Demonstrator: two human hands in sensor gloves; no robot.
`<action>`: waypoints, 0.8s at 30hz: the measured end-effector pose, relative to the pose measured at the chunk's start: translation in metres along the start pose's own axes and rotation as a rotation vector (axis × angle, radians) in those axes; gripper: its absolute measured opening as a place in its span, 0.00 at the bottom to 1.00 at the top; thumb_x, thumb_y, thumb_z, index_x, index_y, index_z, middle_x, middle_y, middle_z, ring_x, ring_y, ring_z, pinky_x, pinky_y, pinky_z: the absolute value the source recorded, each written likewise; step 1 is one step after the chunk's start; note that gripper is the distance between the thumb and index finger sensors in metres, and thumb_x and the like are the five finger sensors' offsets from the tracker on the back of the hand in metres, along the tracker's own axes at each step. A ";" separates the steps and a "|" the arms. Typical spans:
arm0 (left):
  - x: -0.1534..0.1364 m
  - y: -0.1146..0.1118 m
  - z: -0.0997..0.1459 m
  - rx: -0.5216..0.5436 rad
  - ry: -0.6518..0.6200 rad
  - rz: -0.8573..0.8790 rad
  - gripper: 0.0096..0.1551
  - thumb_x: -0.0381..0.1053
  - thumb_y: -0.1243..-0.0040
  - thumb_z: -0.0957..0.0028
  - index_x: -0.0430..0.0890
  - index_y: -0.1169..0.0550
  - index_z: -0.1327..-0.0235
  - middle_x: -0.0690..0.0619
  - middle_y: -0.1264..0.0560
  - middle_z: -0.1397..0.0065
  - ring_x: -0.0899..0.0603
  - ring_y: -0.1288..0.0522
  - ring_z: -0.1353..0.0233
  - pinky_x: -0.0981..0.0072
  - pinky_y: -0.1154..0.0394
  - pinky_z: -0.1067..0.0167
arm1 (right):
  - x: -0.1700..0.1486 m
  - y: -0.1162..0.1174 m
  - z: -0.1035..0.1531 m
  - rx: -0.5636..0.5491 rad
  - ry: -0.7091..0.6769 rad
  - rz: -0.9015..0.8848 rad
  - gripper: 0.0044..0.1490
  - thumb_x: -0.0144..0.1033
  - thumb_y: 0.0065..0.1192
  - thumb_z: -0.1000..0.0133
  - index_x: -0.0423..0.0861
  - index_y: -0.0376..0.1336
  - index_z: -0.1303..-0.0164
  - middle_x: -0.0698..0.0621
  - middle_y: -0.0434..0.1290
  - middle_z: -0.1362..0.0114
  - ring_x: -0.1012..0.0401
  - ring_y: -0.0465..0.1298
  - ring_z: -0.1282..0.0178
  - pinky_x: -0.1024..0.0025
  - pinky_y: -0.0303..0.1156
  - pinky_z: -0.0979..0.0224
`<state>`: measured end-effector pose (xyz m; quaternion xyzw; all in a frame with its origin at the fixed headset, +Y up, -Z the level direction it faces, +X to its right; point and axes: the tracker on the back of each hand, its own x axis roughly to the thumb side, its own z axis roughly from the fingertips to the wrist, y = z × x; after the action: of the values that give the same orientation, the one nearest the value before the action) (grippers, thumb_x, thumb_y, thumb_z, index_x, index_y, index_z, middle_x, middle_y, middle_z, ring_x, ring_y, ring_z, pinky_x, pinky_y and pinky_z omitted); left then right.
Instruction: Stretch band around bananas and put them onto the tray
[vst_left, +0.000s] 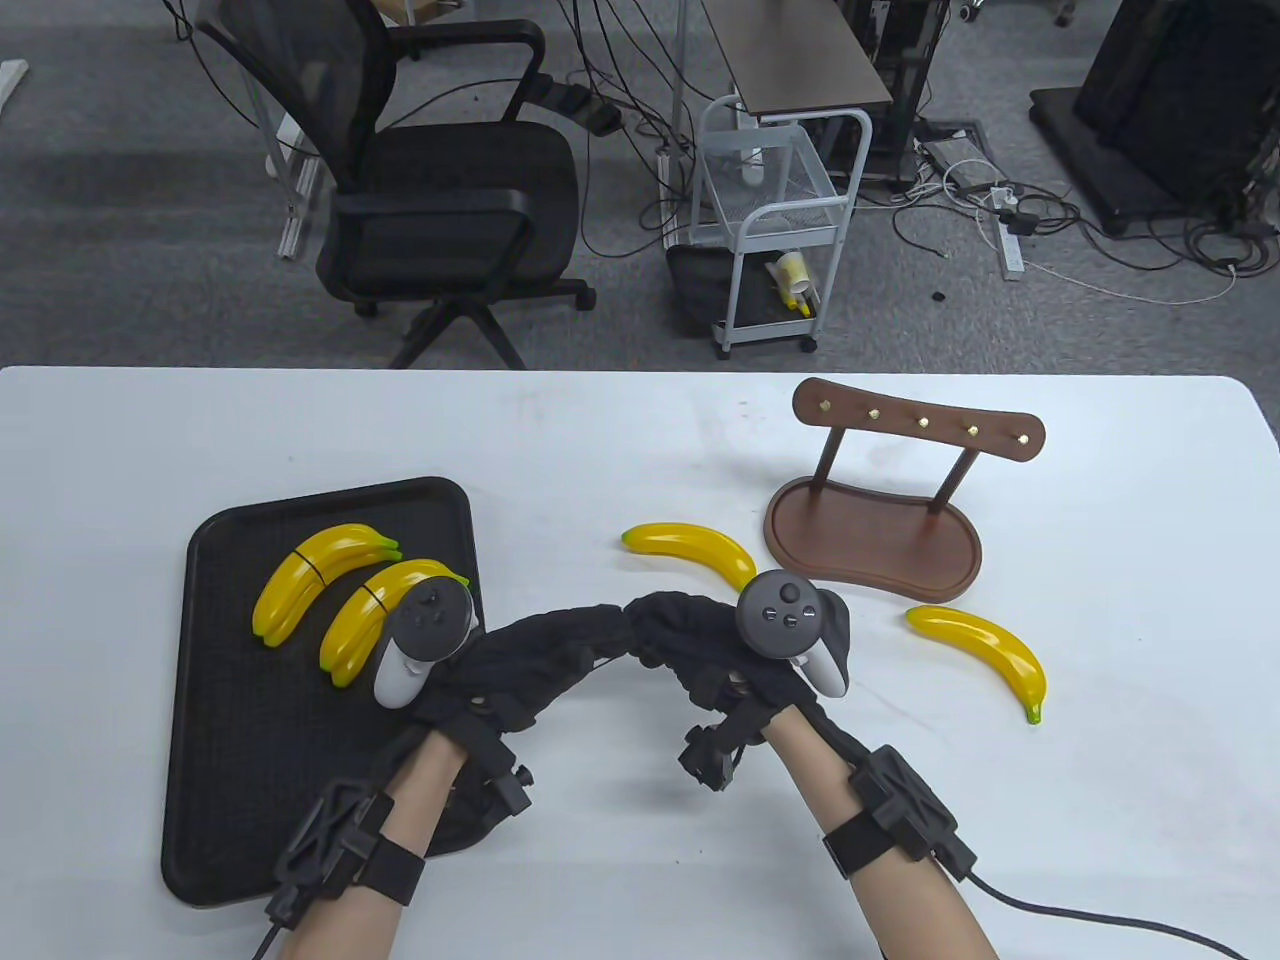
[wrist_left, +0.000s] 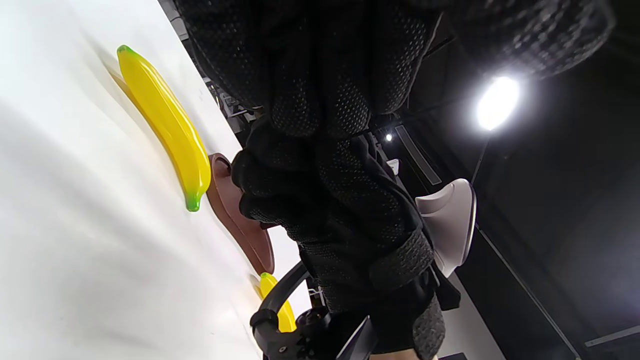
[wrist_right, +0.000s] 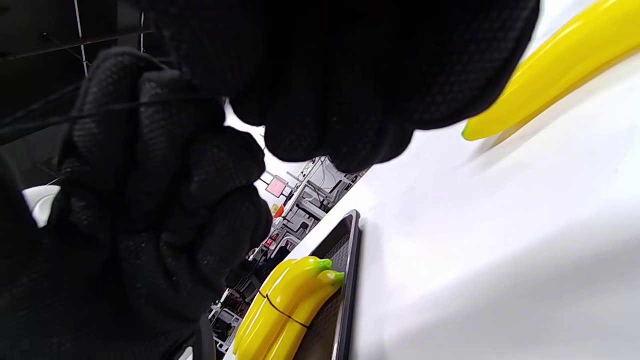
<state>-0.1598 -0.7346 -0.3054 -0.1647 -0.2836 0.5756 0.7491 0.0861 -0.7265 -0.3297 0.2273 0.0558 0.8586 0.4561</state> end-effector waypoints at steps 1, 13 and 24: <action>0.000 0.000 0.000 0.000 -0.003 0.006 0.40 0.70 0.50 0.51 0.54 0.29 0.26 0.56 0.26 0.20 0.42 0.25 0.21 0.49 0.32 0.21 | 0.000 0.000 0.000 0.010 -0.010 0.000 0.24 0.36 0.57 0.40 0.42 0.70 0.37 0.45 0.80 0.40 0.49 0.82 0.46 0.50 0.77 0.46; 0.003 0.001 0.000 -0.020 -0.019 0.037 0.40 0.70 0.51 0.50 0.54 0.31 0.24 0.57 0.27 0.20 0.44 0.25 0.22 0.50 0.32 0.22 | -0.001 0.003 0.001 0.040 -0.050 -0.062 0.24 0.36 0.57 0.41 0.44 0.69 0.36 0.47 0.79 0.39 0.50 0.82 0.44 0.52 0.77 0.44; 0.005 0.001 0.001 -0.016 0.000 -0.020 0.39 0.69 0.54 0.46 0.51 0.31 0.25 0.54 0.25 0.22 0.43 0.24 0.23 0.50 0.31 0.23 | -0.005 0.006 0.001 0.081 -0.042 -0.067 0.25 0.36 0.57 0.41 0.43 0.68 0.35 0.46 0.79 0.37 0.49 0.81 0.43 0.51 0.76 0.43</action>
<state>-0.1608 -0.7296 -0.3041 -0.1677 -0.2896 0.5660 0.7534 0.0843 -0.7338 -0.3286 0.2616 0.0884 0.8348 0.4762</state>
